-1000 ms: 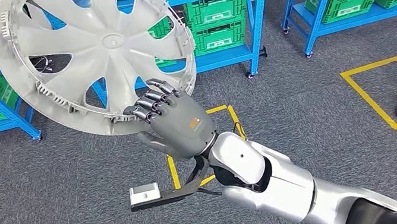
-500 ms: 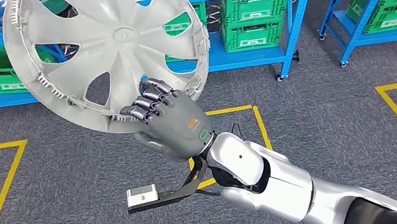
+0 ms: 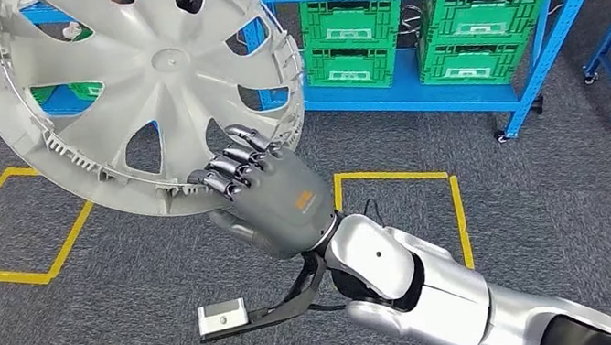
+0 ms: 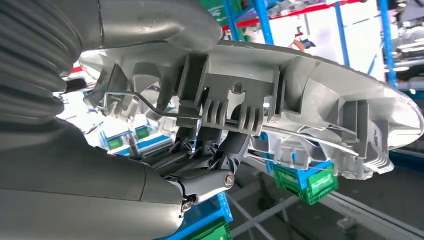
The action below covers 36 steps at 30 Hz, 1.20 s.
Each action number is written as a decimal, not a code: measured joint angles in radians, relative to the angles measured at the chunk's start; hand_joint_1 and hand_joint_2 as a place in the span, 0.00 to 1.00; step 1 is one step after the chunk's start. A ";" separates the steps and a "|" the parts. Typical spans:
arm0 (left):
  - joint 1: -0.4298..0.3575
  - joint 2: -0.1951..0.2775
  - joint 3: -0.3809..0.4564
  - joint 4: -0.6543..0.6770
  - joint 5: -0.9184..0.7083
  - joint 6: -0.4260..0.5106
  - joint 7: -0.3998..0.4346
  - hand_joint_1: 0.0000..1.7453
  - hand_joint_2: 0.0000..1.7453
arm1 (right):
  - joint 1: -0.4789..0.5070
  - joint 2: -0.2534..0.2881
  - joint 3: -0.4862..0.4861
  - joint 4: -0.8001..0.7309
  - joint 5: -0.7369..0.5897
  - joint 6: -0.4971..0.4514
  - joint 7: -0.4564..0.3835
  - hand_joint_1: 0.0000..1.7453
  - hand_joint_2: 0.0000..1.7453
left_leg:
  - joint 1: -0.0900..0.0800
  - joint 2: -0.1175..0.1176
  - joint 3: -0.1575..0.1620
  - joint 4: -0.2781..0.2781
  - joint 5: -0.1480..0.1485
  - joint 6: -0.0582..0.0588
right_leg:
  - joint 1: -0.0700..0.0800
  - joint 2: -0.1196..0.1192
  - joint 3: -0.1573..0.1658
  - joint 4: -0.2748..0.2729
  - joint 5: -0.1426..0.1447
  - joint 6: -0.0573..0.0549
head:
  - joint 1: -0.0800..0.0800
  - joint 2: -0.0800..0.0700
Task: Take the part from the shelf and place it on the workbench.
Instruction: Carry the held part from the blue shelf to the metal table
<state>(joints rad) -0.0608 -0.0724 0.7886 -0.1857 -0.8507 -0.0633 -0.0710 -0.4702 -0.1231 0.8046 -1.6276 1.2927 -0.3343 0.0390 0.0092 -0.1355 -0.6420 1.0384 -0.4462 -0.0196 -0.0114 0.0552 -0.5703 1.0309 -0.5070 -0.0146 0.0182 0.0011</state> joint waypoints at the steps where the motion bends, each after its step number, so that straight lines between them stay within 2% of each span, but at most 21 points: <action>1: 0.002 0.001 0.000 0.000 0.000 0.000 0.000 0.00 1.00 | 0.001 0.002 0.000 -0.002 0.001 0.000 -0.001 1.00 1.00 | -0.002 0.027 -0.010 0.018 -0.011 -0.005 | -0.003 -0.013 0.004 -0.006 0.003 -0.006 | -0.003 0.000; 3: 0.000 0.002 0.000 0.000 0.000 0.000 -0.001 0.00 1.00 | 0.001 0.004 0.000 -0.005 0.001 -0.003 -0.006 1.00 1.00 | -0.003 0.097 -0.057 0.116 -0.065 -0.016 | -0.004 -0.043 0.009 -0.012 0.004 -0.015 | -0.009 0.000; 5: -0.002 0.001 0.000 0.001 0.000 0.000 -0.002 0.00 1.00 | 0.001 0.003 0.000 -0.006 -0.004 -0.008 -0.013 1.00 1.00 | 0.003 0.123 -0.119 0.241 -0.117 -0.027 | -0.003 -0.073 0.010 -0.011 0.002 -0.019 | -0.011 0.000; 6: -0.002 0.001 0.000 0.001 0.000 0.000 -0.003 0.00 1.00 | 0.001 0.003 0.000 -0.006 -0.008 -0.010 -0.018 1.00 1.00 | 0.007 0.126 -0.131 0.269 -0.121 -0.031 | -0.003 -0.088 0.011 -0.011 0.001 -0.018 | -0.011 0.000; 7: -0.001 0.002 0.000 0.001 0.000 0.000 -0.003 0.00 1.00 | 0.001 0.003 0.000 -0.005 -0.012 -0.012 -0.021 1.00 1.00 | 0.010 0.130 -0.122 0.257 -0.106 -0.034 | -0.003 -0.101 0.012 -0.011 -0.001 -0.017 | -0.011 0.000; 8: 0.000 0.002 0.000 0.001 0.001 0.000 -0.003 0.00 1.00 | 0.001 0.003 0.000 -0.005 -0.015 -0.013 -0.022 1.00 1.00 | 0.013 0.138 -0.093 0.207 -0.077 -0.036 | -0.004 -0.114 0.015 -0.010 -0.004 -0.013 | -0.011 0.000; 9: 0.000 0.003 0.000 0.000 0.001 0.000 -0.004 0.00 1.00 | 0.001 0.003 0.000 -0.005 -0.018 -0.015 -0.023 1.00 1.00 | 0.014 0.160 -0.051 0.135 -0.047 -0.038 | -0.004 -0.126 0.018 -0.009 -0.007 -0.009 | -0.011 0.000; 11: -0.002 0.003 0.001 0.000 0.001 0.000 -0.004 0.00 1.00 | 0.000 0.003 0.000 -0.005 -0.022 -0.019 -0.024 1.00 1.00 | 0.010 0.197 0.012 0.022 -0.014 -0.029 | 0.000 -0.147 0.022 -0.005 -0.016 0.004 | -0.010 0.000; 12: -0.003 0.002 0.001 0.000 0.001 0.000 -0.004 0.00 1.00 | 0.000 0.004 0.000 -0.004 -0.023 -0.021 -0.024 1.00 1.00 | 0.006 0.205 0.024 -0.001 -0.012 -0.021 | 0.002 -0.157 0.024 -0.004 -0.019 0.010 | -0.009 0.000; 14: -0.002 0.002 0.001 0.001 0.003 0.000 -0.004 0.00 1.00 | -0.001 0.004 0.000 -0.002 -0.024 -0.023 -0.026 1.00 1.00 | 0.000 0.187 0.019 -0.003 -0.012 -0.005 | 0.002 -0.173 0.029 -0.008 -0.020 0.021 | -0.006 0.000; 19: 0.000 0.002 0.001 0.001 0.005 0.000 -0.004 0.00 1.00 | -0.003 0.006 0.000 0.000 -0.024 -0.024 -0.026 1.00 1.00 | -0.001 0.173 0.018 -0.005 -0.010 0.004 | -0.001 -0.178 0.032 -0.009 -0.022 0.030 | -0.005 0.000; 20: 0.000 0.002 0.001 0.001 0.007 0.000 -0.003 0.00 1.00 | -0.004 0.008 0.000 0.003 -0.024 -0.024 -0.027 1.00 1.00 | 0.002 0.160 0.019 -0.007 -0.008 0.011 | -0.003 -0.149 0.012 0.038 -0.050 0.033 | -0.004 0.000; 23: -0.002 0.002 0.002 0.001 0.016 0.002 -0.002 0.00 1.00 | -0.007 0.013 0.001 0.018 -0.024 -0.024 -0.031 1.00 1.00 | 0.003 0.099 0.019 -0.010 -0.002 0.029 | -0.004 -0.060 -0.103 0.270 -0.150 0.034 | 0.002 0.000; 24: -0.002 0.001 0.004 0.002 0.017 0.002 -0.002 0.00 1.00 | -0.007 0.013 0.002 0.022 -0.024 -0.024 -0.032 1.00 1.00 | 0.002 0.082 0.019 -0.008 -0.002 0.029 | -0.003 -0.057 -0.114 0.283 -0.140 0.031 | 0.002 0.000; 26: 0.000 0.001 0.007 0.002 0.018 0.002 -0.001 0.00 1.00 | -0.007 0.013 0.003 0.025 -0.024 -0.024 -0.033 1.00 1.00 | 0.002 0.051 0.019 -0.004 -0.002 0.027 | -0.004 -0.041 -0.069 0.173 -0.065 0.023 | 0.002 0.000; 28: 0.000 -0.002 0.008 0.002 0.018 0.002 -0.001 0.00 1.00 | -0.007 0.013 0.004 0.026 -0.023 -0.024 -0.033 1.00 1.00 | 0.001 0.024 0.015 0.001 -0.001 0.018 | -0.004 -0.006 -0.016 0.051 -0.016 0.018 | 0.002 0.000; 30: 0.002 -0.003 0.009 0.002 0.018 0.002 -0.001 0.00 1.00 | -0.007 0.015 0.004 0.026 -0.021 -0.023 -0.030 1.00 1.00 | 0.003 0.004 0.008 -0.002 0.003 0.004 | 0.000 0.006 -0.003 0.016 -0.011 0.014 | 0.002 0.000; 31: 0.004 -0.003 0.009 0.002 0.017 0.002 -0.001 0.00 1.00 | -0.007 0.019 0.004 0.026 -0.019 -0.022 -0.028 1.00 1.00 | 0.005 -0.006 0.005 -0.006 0.007 -0.004 | 0.001 -0.004 -0.003 0.013 -0.007 0.008 | 0.002 0.000; 32: 0.007 -0.002 0.010 0.002 0.017 0.002 -0.001 0.00 1.00 | -0.007 0.023 0.004 0.026 -0.017 -0.020 -0.024 1.00 1.00 | 0.006 0.000 0.002 -0.006 0.008 -0.010 | 0.001 -0.015 -0.001 0.008 -0.003 0.001 | 0.002 0.000; 34: 0.008 -0.002 0.011 0.002 0.015 0.002 -0.001 0.00 1.00 | -0.007 0.030 0.004 0.025 -0.014 -0.015 -0.019 1.00 1.00 | 0.004 0.050 -0.018 0.030 -0.015 -0.017 | -0.002 -0.038 0.003 -0.003 0.004 -0.014 | -0.002 0.000; 36: 0.004 -0.003 0.011 0.003 0.012 0.001 -0.001 0.00 1.00 | -0.006 0.032 0.004 0.025 -0.012 -0.012 -0.017 1.00 1.00 | 0.004 0.108 -0.068 0.141 -0.076 -0.023 | 0.000 -0.064 0.004 -0.007 0.006 -0.022 | -0.006 0.000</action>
<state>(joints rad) -0.0566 -0.0753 0.8000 -0.1831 -0.8383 -0.0624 -0.0724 -0.4758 -0.0909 0.8083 -1.6030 1.2809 -0.3458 0.0217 0.0129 -0.0275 -0.7101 1.1790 -0.5221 -0.0426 -0.0117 -0.0083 -0.5659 1.0241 -0.5011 -0.0368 0.0126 0.0011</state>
